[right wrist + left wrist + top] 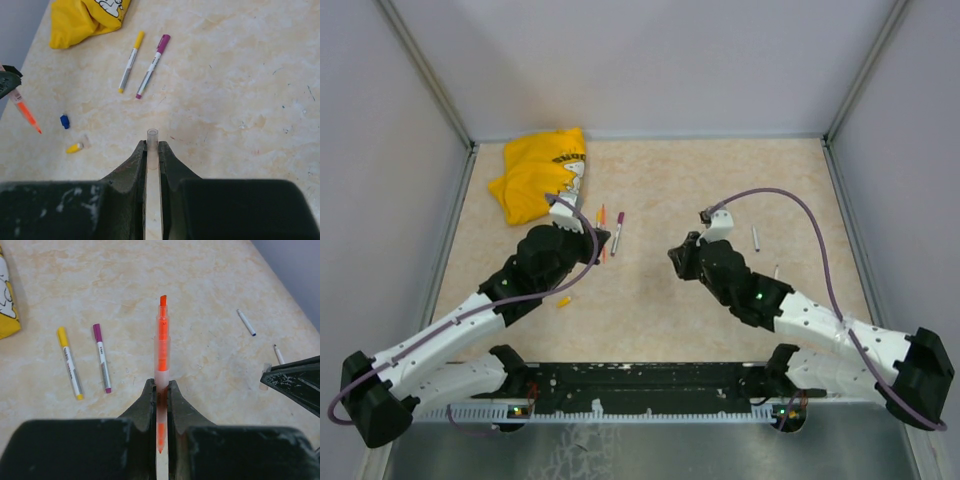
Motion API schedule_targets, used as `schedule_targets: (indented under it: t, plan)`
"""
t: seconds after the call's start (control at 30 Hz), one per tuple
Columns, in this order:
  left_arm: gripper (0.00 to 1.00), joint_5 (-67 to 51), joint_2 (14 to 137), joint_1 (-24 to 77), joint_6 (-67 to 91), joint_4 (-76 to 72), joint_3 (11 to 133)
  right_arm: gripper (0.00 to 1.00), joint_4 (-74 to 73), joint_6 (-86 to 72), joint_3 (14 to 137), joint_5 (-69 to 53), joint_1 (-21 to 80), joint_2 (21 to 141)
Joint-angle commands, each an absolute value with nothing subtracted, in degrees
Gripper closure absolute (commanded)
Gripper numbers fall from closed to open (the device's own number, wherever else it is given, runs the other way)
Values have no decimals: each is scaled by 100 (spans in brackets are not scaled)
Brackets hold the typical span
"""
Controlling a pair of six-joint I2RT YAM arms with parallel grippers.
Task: Insert the pens into the pen caps
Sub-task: Insert the pen cap onto the pen.
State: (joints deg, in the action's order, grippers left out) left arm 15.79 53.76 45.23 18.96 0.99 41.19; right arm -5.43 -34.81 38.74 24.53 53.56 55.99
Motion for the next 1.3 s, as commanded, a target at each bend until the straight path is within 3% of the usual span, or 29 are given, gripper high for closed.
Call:
schedule_targets:
  t: [0.0,0.47,0.87,1.27]
  plan:
    - [100,1024,5307,4503,1778,-452,4056,100,477,-3340,3687,2576,5329,5148]
    - [100,173,5159,4500,1823,-1349,3761,100,2101,-2998,3513,2351,5329,4651]
    - [100,-1597,5310,4498,1566,-2091,3731,100,3444,-3048,3929,1413,5325,4785]
    - [100,-2350,5579,4501,1529,-2214,3814,100,3478,-3027,4032,1079,5318,4886]
